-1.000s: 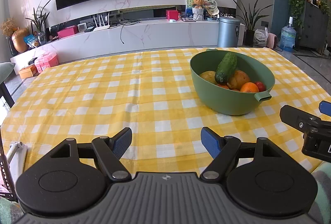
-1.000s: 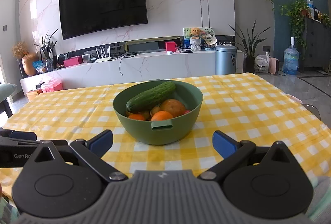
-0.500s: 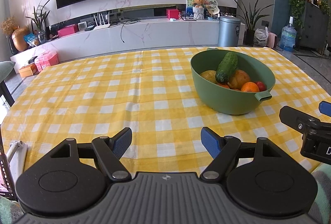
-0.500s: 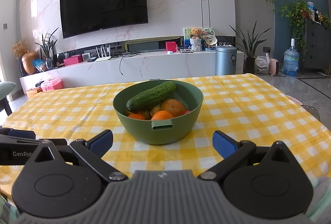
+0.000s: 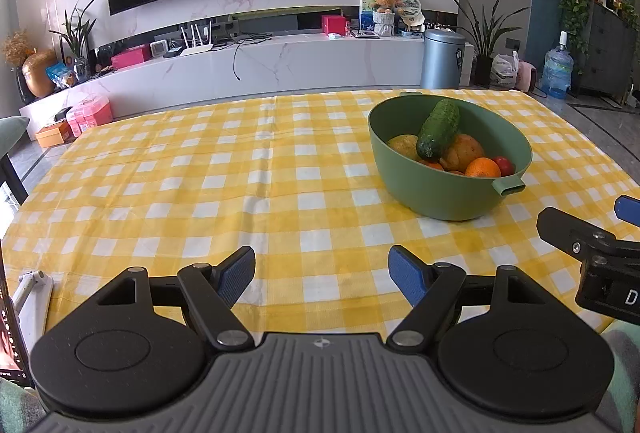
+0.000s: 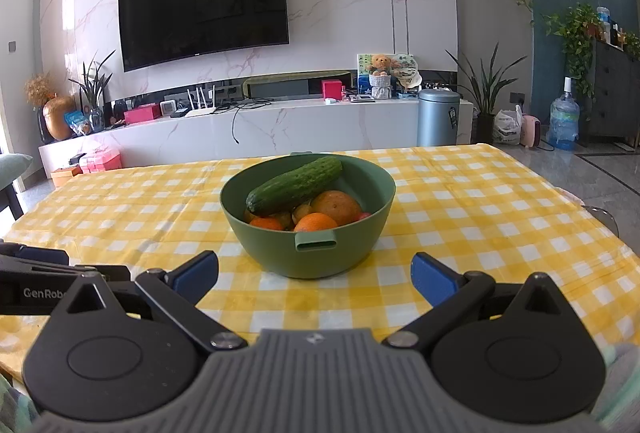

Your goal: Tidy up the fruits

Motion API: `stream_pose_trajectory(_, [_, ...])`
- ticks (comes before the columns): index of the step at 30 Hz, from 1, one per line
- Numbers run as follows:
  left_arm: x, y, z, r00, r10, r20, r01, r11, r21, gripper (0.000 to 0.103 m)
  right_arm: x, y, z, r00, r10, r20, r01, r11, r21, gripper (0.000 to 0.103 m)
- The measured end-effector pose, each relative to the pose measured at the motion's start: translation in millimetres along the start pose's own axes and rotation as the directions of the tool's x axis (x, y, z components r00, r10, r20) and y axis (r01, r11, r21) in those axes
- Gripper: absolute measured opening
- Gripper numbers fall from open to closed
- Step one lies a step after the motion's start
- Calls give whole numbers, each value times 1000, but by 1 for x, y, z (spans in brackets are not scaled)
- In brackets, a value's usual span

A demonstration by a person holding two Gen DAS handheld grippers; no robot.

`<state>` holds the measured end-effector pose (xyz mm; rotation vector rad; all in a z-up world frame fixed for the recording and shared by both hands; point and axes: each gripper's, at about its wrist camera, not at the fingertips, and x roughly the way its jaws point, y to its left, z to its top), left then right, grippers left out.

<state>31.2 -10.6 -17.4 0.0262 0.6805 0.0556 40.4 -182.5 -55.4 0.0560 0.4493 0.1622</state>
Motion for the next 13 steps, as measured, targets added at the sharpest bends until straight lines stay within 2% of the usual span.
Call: stream_pose_trajectory(13, [-1,-1,-2,1000,-1,4,1,1000,-4,89,0,1,0,1000,-1,-1,1,1000,-3,99])
